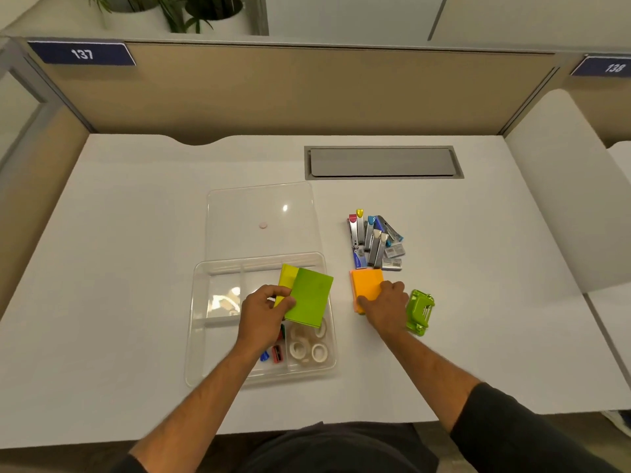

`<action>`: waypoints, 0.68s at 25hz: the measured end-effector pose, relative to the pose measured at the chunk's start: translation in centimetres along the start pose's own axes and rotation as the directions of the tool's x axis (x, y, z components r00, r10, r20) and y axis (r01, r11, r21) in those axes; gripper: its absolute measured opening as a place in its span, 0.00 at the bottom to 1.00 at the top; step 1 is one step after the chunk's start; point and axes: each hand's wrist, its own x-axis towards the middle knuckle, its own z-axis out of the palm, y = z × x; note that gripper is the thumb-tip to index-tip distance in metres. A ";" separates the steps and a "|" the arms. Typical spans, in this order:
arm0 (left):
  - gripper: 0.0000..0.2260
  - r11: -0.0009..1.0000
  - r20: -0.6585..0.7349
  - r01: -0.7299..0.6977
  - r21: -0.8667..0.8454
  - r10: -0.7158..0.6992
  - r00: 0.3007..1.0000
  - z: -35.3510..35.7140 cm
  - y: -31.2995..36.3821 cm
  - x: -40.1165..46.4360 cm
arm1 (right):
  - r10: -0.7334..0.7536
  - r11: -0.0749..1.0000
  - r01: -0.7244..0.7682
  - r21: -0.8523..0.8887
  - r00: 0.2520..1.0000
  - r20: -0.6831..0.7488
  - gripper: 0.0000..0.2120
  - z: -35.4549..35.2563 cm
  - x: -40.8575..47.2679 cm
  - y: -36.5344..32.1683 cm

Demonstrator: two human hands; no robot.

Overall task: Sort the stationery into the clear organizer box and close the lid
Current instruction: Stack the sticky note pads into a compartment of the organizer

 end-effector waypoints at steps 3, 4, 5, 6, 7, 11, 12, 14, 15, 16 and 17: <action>0.05 1.000 0.000 0.006 -0.005 -0.006 1.000 0.0 -0.3 0.5 | 0.038 0.999 -0.038 -0.026 0.999 -0.020 0.41 0.9 0.0 -0.6; 0.05 1.000 -0.002 0.010 -0.006 -0.010 1.000 0.0 -0.4 0.6 | 0.034 0.999 -0.035 -0.028 0.999 -0.020 0.41 1.1 0.1 -0.6; 0.05 1.000 -0.004 0.014 -0.006 -0.014 1.000 0.0 -0.4 0.8 | 0.026 0.999 -0.026 -0.024 0.999 -0.022 0.41 1.2 0.2 -0.5; 0.05 1.000 -0.007 0.018 -0.009 -0.018 1.000 0.0 -0.4 0.9 | 0.018 1.000 -0.018 -0.017 1.000 -0.024 0.41 1.3 0.4 -0.3; 0.05 1.000 -0.009 0.019 -0.015 -0.019 1.000 0.0 -0.5 1.0 | 0.014 1.000 -0.014 -0.008 1.000 -0.028 0.40 1.2 0.6 -0.2; 0.05 1.000 -0.006 0.016 -0.015 -0.016 1.000 0.0 -0.2 1.1 | 0.006 0.999 -0.004 0.037 0.999 -0.047 0.40 0.5 1.0 0.3; 0.05 1.000 -0.003 0.014 -0.017 -0.014 1.000 0.0 -0.1 1.0 | 0.008 0.998 -0.004 0.061 0.998 -0.057 0.40 0.2 0.9 0.3; 0.05 1.000 0.003 0.007 -0.016 -0.007 1.000 0.1 0.1 0.8 | 0.018 0.989 -0.007 0.150 0.998 -0.067 0.40 -0.2 0.8 0.4; 0.04 1.000 0.006 0.002 -0.011 -0.002 1.000 0.1 0.1 0.7 | 0.021 0.979 -0.007 0.203 0.997 -0.068 0.41 -0.5 0.6 0.5; 0.04 1.000 0.009 -0.003 -0.010 0.003 1.000 0.0 0.2 0.6 | 0.023 0.969 -0.006 0.246 0.998 -0.065 0.41 -0.7 0.5 0.5; 0.04 1.000 0.012 -0.009 -0.011 0.009 1.000 0.0 0.2 0.4 | 0.018 0.961 0.000 0.275 0.998 -0.063 0.42 -0.8 0.3 0.6</action>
